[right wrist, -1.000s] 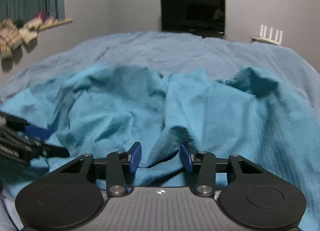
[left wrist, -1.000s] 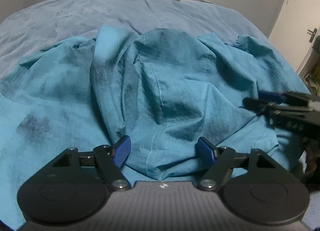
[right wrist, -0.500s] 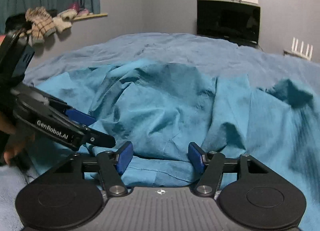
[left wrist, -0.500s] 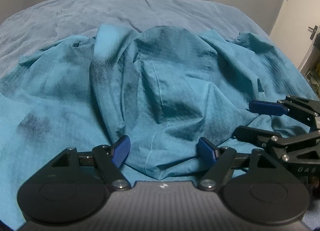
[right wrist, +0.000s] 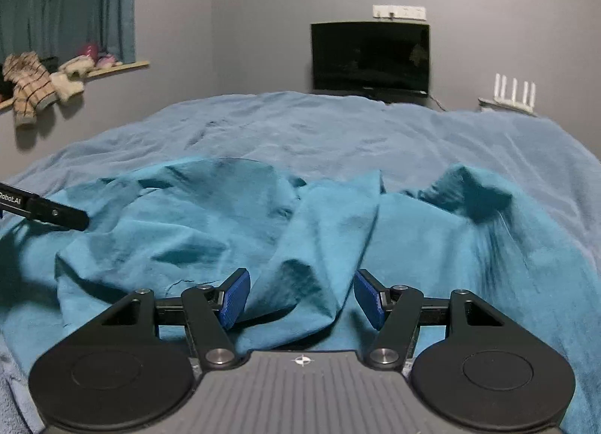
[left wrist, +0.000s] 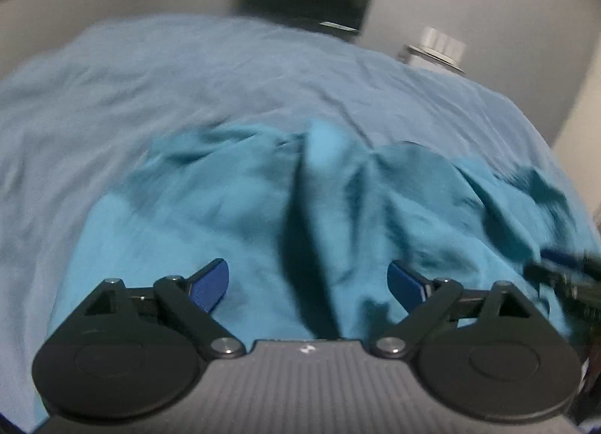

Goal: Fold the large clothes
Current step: 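Grasp the jacket edge with the right tool and lift it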

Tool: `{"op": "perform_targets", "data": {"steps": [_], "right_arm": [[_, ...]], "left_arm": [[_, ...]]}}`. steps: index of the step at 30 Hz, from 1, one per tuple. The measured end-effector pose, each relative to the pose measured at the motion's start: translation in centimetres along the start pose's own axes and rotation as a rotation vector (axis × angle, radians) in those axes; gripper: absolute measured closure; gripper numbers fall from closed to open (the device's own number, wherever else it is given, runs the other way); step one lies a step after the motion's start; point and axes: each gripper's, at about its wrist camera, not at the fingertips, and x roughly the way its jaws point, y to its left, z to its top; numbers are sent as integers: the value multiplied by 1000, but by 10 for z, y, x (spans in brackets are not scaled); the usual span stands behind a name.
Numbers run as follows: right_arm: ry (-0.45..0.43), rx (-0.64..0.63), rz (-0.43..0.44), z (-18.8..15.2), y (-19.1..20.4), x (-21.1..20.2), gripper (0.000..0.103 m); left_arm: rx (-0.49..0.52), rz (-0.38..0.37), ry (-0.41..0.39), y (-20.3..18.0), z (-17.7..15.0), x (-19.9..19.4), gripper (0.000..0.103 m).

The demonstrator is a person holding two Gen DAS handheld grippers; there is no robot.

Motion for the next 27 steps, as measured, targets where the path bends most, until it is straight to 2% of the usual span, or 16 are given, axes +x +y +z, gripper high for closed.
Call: {"op": "perform_targets", "data": {"steps": [2,3,4,6,9,11,12,13,15,20,22,27], "right_arm": [[-1,21,-3,-5,-2,3,39],[7,3,-11,-7,0,6,39],[30,-29,-29,-10,4,11,39],[69,-70,-44,-15,9,18,39],[104,-44,-44,-20,5,26,39],[88,1,-41,-16,0,15,38],[65,20,-41,-12,-3,5,32],[37,33,-48,-9,-6,-7,26],[-23,64,-92,-2,-14,-35,23],[-68,307,-131,0,-55,-95,21],[-64,435,-157,-11,-72,-113,21],[13,580,-236,-51,-88,-127,21]], "left_arm": [[-64,-44,-16,4,0,0,12],[-59,-66,-18,0,-1,1,12],[-25,-71,-15,-7,-2,2,12],[85,-31,7,-21,-7,9,12],[210,43,71,-33,-23,27,12],[265,68,81,-37,-30,33,12],[285,74,79,-39,-31,34,12],[293,85,73,-42,-30,31,12],[277,101,54,-43,-30,24,12],[240,122,-45,-53,-33,-13,12],[248,95,-91,-62,-37,-31,11],[346,12,-125,-99,-57,-55,10]]}}
